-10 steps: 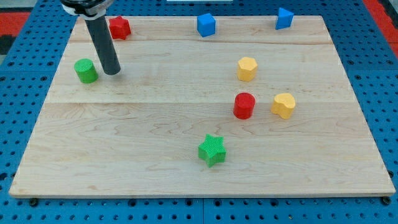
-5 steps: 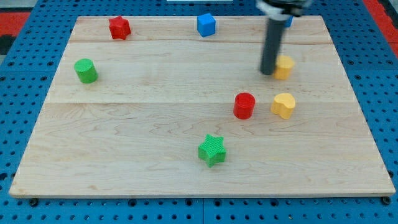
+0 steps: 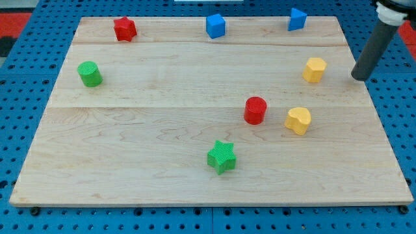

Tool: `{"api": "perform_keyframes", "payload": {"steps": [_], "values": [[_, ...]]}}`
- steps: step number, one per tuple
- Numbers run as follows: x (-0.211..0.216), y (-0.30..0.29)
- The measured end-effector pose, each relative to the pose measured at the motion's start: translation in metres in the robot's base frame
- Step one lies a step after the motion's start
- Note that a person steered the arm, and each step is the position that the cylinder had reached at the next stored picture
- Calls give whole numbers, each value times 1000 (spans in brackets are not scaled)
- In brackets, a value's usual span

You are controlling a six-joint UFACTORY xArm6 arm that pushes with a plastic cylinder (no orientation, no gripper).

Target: Place the yellow heart to the center right

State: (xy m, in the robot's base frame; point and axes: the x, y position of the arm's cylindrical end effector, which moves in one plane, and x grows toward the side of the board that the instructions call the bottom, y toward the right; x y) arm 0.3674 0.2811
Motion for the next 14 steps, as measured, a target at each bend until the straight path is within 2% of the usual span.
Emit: {"api": "perform_keyframes", "payload": {"steps": [1, 2, 4, 5, 6, 7, 8, 9, 11, 13, 14], "values": [[-7, -65], [8, -183], [81, -84], [166, -138], [184, -170], [129, -180], [119, -126], [118, -110], [144, -103], [72, -80], [56, -79]]}}
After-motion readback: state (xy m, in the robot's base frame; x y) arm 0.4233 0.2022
